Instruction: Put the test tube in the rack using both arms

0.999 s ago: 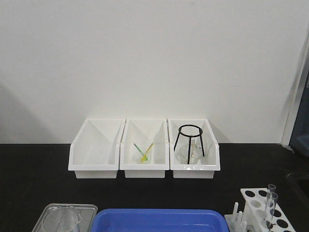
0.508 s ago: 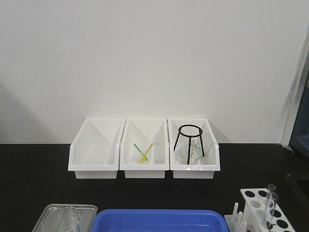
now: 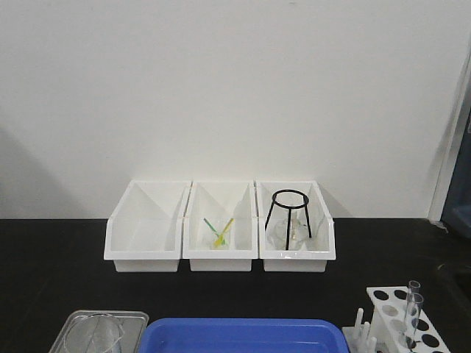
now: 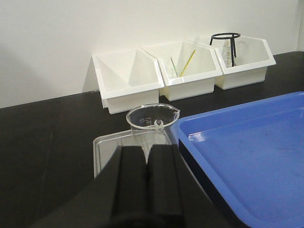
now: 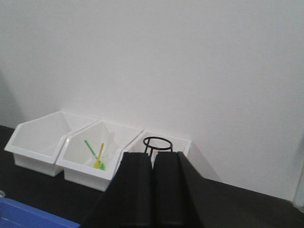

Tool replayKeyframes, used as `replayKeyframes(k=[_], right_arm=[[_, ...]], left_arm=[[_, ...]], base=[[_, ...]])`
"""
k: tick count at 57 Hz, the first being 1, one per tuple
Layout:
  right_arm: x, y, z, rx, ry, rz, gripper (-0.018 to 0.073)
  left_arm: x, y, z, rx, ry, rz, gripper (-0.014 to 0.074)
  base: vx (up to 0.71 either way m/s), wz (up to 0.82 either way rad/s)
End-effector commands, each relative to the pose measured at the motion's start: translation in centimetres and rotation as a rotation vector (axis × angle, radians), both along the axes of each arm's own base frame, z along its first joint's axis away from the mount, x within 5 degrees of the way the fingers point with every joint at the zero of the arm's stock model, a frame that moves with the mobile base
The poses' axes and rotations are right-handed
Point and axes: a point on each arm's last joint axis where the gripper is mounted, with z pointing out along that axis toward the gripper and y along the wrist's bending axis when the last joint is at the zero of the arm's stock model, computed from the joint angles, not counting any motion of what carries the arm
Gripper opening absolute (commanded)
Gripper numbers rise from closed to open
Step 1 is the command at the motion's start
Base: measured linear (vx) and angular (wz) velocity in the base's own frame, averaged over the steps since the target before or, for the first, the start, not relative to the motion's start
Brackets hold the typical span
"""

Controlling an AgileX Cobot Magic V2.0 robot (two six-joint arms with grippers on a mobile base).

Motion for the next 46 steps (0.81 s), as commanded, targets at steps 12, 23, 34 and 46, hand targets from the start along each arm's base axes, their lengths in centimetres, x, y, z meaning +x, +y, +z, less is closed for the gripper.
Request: replayKeyframes(k=[12, 23, 34, 46], right_arm=[[-1.3, -1.5, 0.1, 0.111, 0.126, -0.162, -0.0011], [-1.4, -1.8, -0.8, -0.024, 0.188, -0.196, -0.0011], [-1.4, -1.6, -1.2, -0.111, 0.152, -0.174, -0.0011], [-2.4, -1.5, -5.9, -0.028, 0.026, -0.156, -0.0011]], left_arm=[[-0.1, 0.1, 1.5, -0.033, -0.099, 0.010, -0.0007], [-0.1, 0.1, 1.5, -0.033, -0.099, 0.010, -0.0007], [-0.1, 0.1, 1.5, -0.033, -0.099, 0.010, -0.0007], [-0.1, 0.1, 1.5, -0.033, -0.099, 0.010, -0.0007]], base=[[0.00, 0.00], [0.00, 0.00], [0.00, 0.00], [0.00, 0.00]])
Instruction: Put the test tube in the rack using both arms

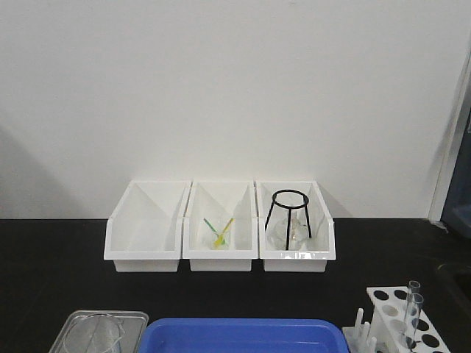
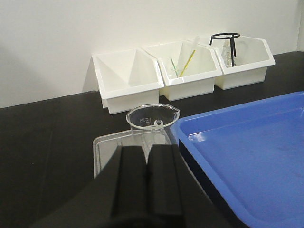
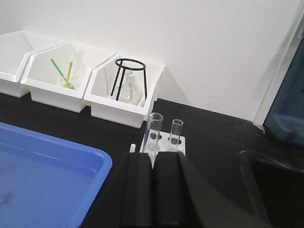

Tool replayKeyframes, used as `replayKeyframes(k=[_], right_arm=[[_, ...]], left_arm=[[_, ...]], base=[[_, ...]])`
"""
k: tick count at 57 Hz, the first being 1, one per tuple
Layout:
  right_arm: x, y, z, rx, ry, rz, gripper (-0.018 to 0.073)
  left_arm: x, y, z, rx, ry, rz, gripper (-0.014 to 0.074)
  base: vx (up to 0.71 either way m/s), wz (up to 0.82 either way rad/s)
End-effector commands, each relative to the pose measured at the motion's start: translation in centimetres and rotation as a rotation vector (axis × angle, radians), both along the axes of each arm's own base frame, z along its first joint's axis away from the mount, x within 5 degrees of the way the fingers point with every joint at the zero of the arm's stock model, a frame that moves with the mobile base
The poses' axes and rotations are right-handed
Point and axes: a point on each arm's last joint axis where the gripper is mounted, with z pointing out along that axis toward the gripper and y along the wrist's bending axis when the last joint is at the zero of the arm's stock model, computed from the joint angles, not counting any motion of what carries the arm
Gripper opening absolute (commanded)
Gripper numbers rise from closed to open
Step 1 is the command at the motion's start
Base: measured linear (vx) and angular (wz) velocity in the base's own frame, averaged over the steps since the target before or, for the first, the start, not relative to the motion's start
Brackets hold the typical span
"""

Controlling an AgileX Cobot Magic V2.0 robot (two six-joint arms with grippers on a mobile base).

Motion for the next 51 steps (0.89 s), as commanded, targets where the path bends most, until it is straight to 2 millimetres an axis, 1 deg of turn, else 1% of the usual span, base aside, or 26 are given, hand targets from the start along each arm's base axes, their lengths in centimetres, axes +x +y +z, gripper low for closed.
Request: replayKeyframes(k=[1, 5, 8, 18, 22, 26, 51], right_arm=[[-0.5, -0.1, -0.3, 0.068, -0.161, -0.002, -0.0011], [-1.2, -0.5, -2.0, 0.109, -0.161, -0.046, -0.0011], [-1.7, -0.8, -2.9, 0.127, -0.156, -0.078, -0.0011], [-3.1, -1.4, -4.1, 0.091, -0.101, -0.156, -0.0011], [-3.5, -1.4, -4.4, 0.063, -0.097, -0.160, -0.0011], [-3.4, -1.5, -4.6, 0.042, -0.069, -0.160, -0.0011], [-3.4, -1.5, -4.6, 0.053, -0.074, -0.162, -0.0011]], left_arm=[[-0.1, 0.1, 1.5, -0.033, -0.099, 0.010, -0.0007], [-0.1, 0.1, 1.5, -0.033, -0.099, 0.010, -0.0007], [-0.1, 0.1, 1.5, -0.033, -0.099, 0.010, -0.0007], [-0.1, 0.1, 1.5, -0.033, -0.099, 0.010, -0.0007], [-0.1, 0.1, 1.5, -0.033, -0.100, 0.010, -0.0007], [-0.1, 0.1, 1.5, -0.033, -0.101, 0.010, -0.0007], [-0.1, 0.1, 1.5, -0.033, -0.100, 0.010, -0.0007]], base=[[0.00, 0.00], [0.00, 0.00], [0.00, 0.00], [0.00, 0.00], [0.00, 0.00], [0.00, 0.00], [0.00, 0.00]])
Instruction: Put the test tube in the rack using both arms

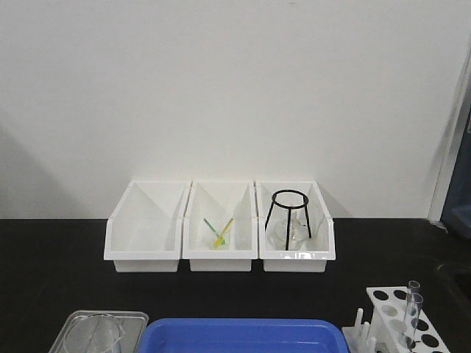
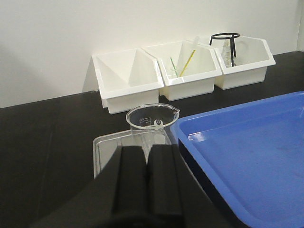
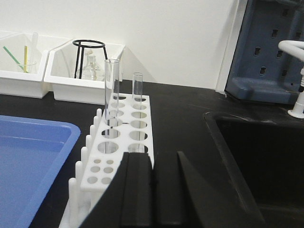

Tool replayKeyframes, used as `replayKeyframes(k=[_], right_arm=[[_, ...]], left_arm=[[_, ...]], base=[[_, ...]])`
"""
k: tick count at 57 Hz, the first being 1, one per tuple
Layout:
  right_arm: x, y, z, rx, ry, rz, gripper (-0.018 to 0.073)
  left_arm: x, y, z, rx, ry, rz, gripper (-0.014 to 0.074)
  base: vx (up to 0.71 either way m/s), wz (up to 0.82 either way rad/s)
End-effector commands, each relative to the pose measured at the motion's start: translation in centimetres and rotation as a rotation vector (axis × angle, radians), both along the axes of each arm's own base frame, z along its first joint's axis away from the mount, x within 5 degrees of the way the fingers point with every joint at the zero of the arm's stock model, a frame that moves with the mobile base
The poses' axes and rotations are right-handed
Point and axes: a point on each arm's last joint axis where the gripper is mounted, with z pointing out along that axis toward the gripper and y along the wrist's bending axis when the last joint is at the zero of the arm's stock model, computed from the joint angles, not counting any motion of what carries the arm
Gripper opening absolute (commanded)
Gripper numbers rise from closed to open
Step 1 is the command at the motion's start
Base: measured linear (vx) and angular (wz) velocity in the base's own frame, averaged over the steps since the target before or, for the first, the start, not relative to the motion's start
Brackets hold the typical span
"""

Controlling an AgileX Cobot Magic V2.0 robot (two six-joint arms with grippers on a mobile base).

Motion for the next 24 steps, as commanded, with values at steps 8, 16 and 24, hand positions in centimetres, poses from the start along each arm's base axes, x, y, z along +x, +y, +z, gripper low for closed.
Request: replayKeyframes(k=[8, 16, 24], right_arm=[[0.05, 0.04, 0.16, -0.014, -0.072, 0.003, -0.0011], [0.05, 0.05, 0.16, -0.014, -0.072, 0.004, -0.0011], [0.05, 0.05, 0.16, -0.014, -0.072, 0.004, -0.0011]], left_arm=[[-0.08, 0.11, 1.47, -0.033, -0.100, 0.010, -0.0007], [-0.08, 0.11, 1.47, -0.033, -0.100, 0.010, -0.0007], [-0.08, 0.11, 1.47, -0.033, -0.100, 0.010, -0.0007]], base=[[0.00, 0.00], [0.00, 0.00], [0.00, 0.00]])
